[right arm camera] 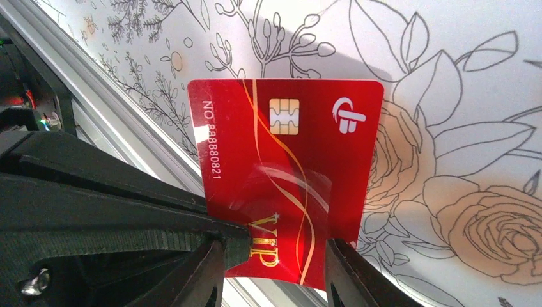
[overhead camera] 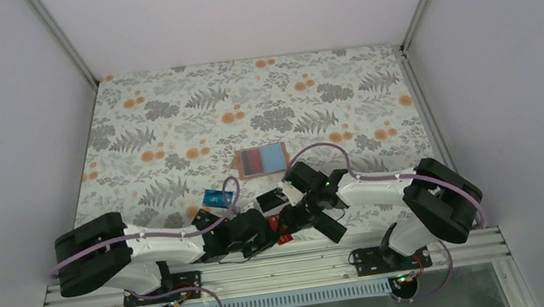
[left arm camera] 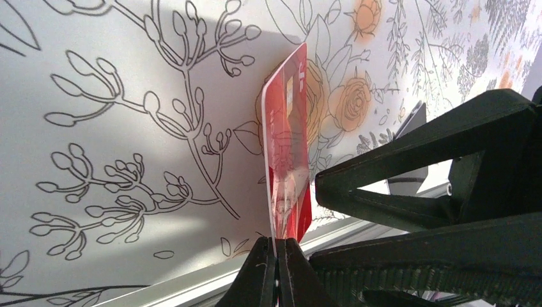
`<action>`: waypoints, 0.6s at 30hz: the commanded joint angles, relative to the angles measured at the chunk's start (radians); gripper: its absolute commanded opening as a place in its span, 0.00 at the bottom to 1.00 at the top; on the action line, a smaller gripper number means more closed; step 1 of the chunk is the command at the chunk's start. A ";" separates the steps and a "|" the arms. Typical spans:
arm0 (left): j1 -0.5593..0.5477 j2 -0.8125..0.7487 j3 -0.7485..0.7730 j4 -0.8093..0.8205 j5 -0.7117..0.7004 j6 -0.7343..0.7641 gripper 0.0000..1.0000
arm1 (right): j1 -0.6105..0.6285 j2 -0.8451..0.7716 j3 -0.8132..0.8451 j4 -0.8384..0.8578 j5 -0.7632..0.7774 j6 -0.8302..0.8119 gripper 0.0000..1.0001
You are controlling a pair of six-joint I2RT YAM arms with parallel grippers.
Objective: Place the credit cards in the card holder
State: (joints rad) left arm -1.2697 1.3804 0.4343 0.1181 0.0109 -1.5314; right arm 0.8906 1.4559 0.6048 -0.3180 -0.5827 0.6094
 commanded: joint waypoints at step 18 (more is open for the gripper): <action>0.156 -0.159 0.282 -0.429 -0.154 0.304 0.02 | -0.189 -0.111 0.292 -0.206 0.108 -0.092 0.42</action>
State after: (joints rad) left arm -1.1782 1.2678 0.6651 -0.2161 -0.1135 -1.3590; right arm 0.7723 1.3735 0.8375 -0.4740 -0.4946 0.5583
